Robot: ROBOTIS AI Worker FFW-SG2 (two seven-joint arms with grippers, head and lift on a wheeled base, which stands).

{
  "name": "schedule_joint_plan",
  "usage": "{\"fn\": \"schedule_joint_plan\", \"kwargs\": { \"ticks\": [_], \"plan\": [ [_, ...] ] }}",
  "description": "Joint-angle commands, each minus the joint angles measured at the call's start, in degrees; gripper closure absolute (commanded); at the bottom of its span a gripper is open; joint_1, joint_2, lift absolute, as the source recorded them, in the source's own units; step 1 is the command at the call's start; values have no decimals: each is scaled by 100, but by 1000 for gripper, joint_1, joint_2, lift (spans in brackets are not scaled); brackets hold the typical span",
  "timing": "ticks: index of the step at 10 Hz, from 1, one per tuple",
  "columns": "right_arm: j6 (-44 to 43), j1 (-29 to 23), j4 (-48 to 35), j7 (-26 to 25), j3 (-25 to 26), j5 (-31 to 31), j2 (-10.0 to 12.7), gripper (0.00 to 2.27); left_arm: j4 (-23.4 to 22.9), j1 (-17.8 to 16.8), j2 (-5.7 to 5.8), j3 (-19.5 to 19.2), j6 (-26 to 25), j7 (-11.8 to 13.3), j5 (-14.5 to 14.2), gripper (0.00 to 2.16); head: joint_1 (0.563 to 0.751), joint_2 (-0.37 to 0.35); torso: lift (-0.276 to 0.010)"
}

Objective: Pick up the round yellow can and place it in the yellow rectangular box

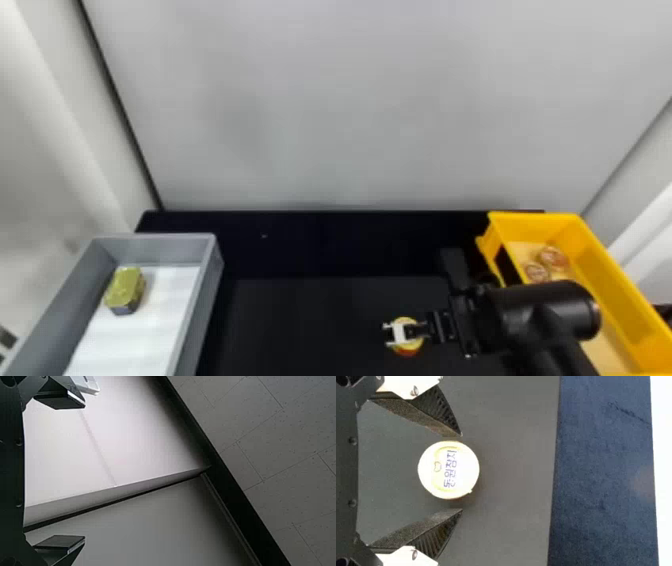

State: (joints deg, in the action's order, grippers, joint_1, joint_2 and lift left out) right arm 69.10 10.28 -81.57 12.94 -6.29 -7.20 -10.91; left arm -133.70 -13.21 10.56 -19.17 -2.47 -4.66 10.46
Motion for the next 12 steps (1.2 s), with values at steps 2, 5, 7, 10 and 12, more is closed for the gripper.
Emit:
{"fn": "schedule_joint_plan", "kwargs": {
  "ticks": [2, 5, 7, 10, 12],
  "plan": [
    [-7, 9, 89, 69, -13, 0, 27, 541, 2, 2, -1, 9, 1, 0, 0, 88, 694, -78, -2],
    [248, 0, -70, 236, 48, 0, 45, 653, 2, 11, 8, -9, 9, 18, 0, 88, 694, -78, -2],
    [1119, -140, -1291, 104, 268, 0, 54, 653, 2, 29, 8, -26, 1, 35, -9, 88, 694, -78, -2],
    [2098, 106, -2979, 33, 778, 0, 1, 653, 2, 29, 17, -17, -17, 44, -9, 88, 694, -78, -2],
    [2098, 378, -3427, -72, 1059, 0, -140, 653, 2, 29, 26, -9, -35, 53, -9, 88, 694, -78, -2]
  ]
}}
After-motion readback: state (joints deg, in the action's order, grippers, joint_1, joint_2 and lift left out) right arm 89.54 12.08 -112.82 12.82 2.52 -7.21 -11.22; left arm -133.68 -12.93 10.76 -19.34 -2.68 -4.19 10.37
